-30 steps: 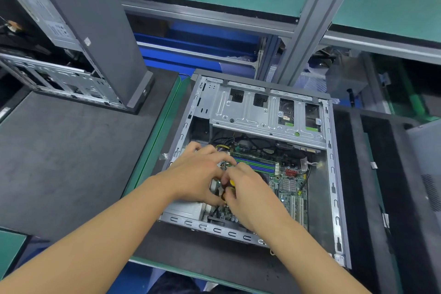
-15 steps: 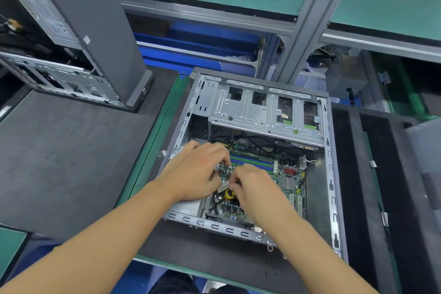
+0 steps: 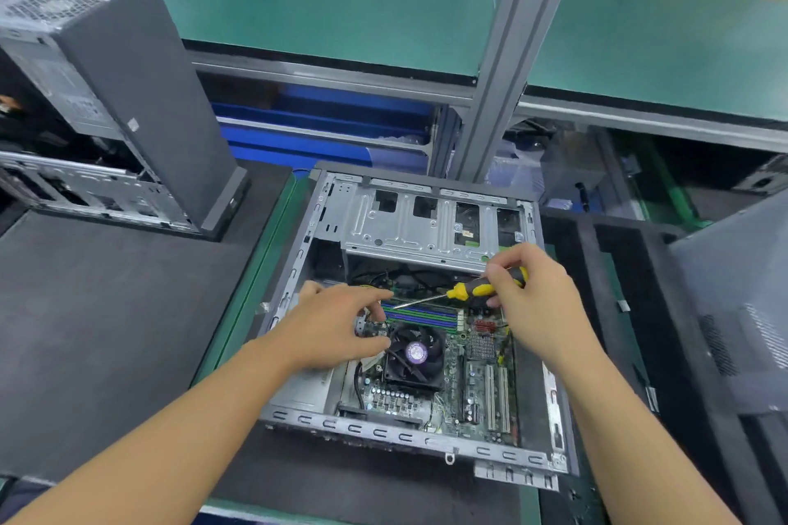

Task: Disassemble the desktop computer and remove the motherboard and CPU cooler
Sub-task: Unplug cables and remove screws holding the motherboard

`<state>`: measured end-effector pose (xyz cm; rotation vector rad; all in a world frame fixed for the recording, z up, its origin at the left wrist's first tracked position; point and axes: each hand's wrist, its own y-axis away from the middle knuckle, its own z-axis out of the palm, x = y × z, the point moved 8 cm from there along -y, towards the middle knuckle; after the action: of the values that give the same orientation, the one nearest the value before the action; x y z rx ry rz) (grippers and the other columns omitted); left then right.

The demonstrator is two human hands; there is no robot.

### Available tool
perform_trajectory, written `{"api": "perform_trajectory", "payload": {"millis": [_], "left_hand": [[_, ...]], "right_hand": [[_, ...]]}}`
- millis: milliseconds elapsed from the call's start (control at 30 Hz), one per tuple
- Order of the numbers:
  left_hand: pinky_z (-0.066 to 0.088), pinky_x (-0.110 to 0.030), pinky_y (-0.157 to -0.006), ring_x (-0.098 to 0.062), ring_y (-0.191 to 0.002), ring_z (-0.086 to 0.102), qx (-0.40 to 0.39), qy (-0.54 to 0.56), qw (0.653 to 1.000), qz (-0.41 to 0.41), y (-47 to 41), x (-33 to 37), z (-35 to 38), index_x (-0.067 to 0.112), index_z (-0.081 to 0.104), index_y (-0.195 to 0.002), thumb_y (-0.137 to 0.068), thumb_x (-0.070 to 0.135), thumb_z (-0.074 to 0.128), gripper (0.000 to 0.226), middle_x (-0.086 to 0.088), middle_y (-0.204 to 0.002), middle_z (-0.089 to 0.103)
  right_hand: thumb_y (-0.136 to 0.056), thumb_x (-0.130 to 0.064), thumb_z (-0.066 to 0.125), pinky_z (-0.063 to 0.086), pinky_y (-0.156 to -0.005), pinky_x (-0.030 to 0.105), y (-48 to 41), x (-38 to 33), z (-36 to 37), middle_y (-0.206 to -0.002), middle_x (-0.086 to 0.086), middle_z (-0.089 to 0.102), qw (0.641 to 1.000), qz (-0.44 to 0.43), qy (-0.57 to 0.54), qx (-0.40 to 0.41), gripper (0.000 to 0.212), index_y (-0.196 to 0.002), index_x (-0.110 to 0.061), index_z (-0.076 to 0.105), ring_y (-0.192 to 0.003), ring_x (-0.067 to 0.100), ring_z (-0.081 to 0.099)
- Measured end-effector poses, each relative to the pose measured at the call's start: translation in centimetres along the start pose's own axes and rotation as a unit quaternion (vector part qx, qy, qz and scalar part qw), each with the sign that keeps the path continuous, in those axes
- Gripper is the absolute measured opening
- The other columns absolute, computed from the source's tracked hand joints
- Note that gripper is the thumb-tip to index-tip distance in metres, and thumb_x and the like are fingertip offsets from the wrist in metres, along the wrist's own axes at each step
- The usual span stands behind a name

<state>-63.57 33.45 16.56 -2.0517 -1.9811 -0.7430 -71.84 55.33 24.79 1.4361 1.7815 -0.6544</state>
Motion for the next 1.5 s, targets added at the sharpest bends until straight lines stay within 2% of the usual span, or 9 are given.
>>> {"api": "perform_trajectory", "payload": {"millis": [200,400,533,733,900,1067,1200,1300,1500], "left_hand": [[0.052,-0.026,-0.086,0.001,-0.089,0.062,0.042,0.176,0.983,-0.023,-0.8,1.1,-0.2,0.035,0.061,-0.13,-0.076,0.046,0.081,0.058,0.029,-0.098,0.065],[0.05,-0.026,-0.087,0.003,-0.09,0.057,0.058,0.015,0.998,-0.032,-1.9,-0.3,-1.1,0.033,0.069,-0.112,-0.093,0.036,0.064,0.02,0.022,-0.099,0.063],[0.048,-0.033,-0.087,-0.001,-0.078,0.056,0.045,-0.032,0.995,-0.083,-2.3,-1.4,-1.4,0.037,0.067,-0.109,-0.097,0.031,0.054,0.019,0.021,-0.094,0.065],[0.041,-0.024,-0.054,-0.002,-0.059,0.053,-0.007,-0.075,0.986,-0.148,-3.4,-2.7,-0.9,0.035,0.066,-0.098,-0.096,0.025,0.05,0.019,0.014,-0.087,0.067],[0.055,-0.036,-0.071,-0.032,-0.074,0.063,-0.125,-0.059,0.97,-0.2,-4.6,-3.6,0.5,0.006,0.066,-0.087,-0.093,0.017,0.047,0.022,-0.017,-0.091,0.069],[0.051,-0.041,-0.098,-0.025,-0.106,0.065,-0.196,-0.034,0.959,-0.204,-6.1,-4.8,0.8,0.004,0.07,-0.114,-0.099,0.016,0.046,0.031,-0.009,-0.114,0.071],[0.046,-0.039,-0.104,-0.027,-0.119,0.059,-0.276,-0.073,0.944,-0.167,-6.4,-3.9,1.9,0.004,0.064,-0.126,-0.102,0.014,0.04,0.036,-0.011,-0.129,0.063],[0.038,-0.024,-0.102,-0.018,-0.126,0.053,-0.33,-0.024,0.934,-0.132,-6.0,-2.8,2.3,0.012,0.057,-0.138,-0.102,0.012,0.04,0.04,-0.001,-0.14,0.056],[0.04,-0.028,-0.1,-0.017,-0.118,0.054,-0.396,-0.002,0.91,-0.119,-5.2,-3.3,3.2,0.019,0.073,-0.119,-0.1,0.019,0.045,0.034,0.002,-0.134,0.06]], "right_hand": [[-0.099,-0.021,0.055,0.042,-0.043,0.015,0.2,1.3,-1.9,-0.101,-0.006,0.065,0.998,0.027,-0.045,0.038,0.012,-0.087,-0.025,0.058,-0.06,0.004,0.067],[-0.097,-0.022,0.056,0.039,-0.04,0.013,1.0,3.1,-3.6,-0.097,-0.005,0.067,0.995,0.039,-0.059,0.074,0.011,-0.087,-0.025,0.058,-0.059,0.007,0.068],[-0.098,-0.025,0.056,0.038,-0.042,0.01,1.9,4.9,-3.6,-0.091,-0.008,0.067,0.994,0.059,-0.049,0.084,0.011,-0.087,-0.028,0.056,-0.055,0.008,0.065],[-0.097,-0.039,0.057,0.047,-0.054,0.034,2.2,5.9,-2.6,-0.08,-0.003,0.067,0.993,0.06,-0.025,0.094,0.014,-0.086,-0.035,0.049,-0.062,0.028,0.063],[-0.096,-0.036,0.06,0.04,-0.049,0.013,1.9,5.6,-1.0,-0.064,-0.008,0.064,0.992,0.052,-0.043,0.104,0.015,-0.087,-0.026,0.055,-0.054,0.003,0.058],[-0.094,-0.035,0.064,0.038,-0.048,0.015,1.3,5.7,1.3,-0.064,-0.002,0.062,0.994,0.054,-0.059,0.079,0.015,-0.084,-0.027,0.056,-0.051,0.006,0.047],[-0.093,-0.032,0.065,0.04,-0.055,0.019,0.7,4.8,3.5,-0.072,-0.002,0.064,0.993,0.046,-0.094,0.052,0.011,-0.086,-0.031,0.057,-0.06,0.014,0.054],[-0.096,-0.032,0.061,0.035,-0.05,0.016,0.1,3.5,5.0,-0.072,-0.015,0.066,0.997,0.011,-0.07,0.032,0.009,-0.09,-0.034,0.054,-0.052,0.007,0.052],[-0.099,-0.035,0.056,0.044,-0.059,0.018,-1.4,1.3,8.6,-0.081,-0.01,0.062,0.998,-0.039,0.017,-0.043,0.005,-0.099,-0.033,0.052,-0.066,0.006,0.056]]}}
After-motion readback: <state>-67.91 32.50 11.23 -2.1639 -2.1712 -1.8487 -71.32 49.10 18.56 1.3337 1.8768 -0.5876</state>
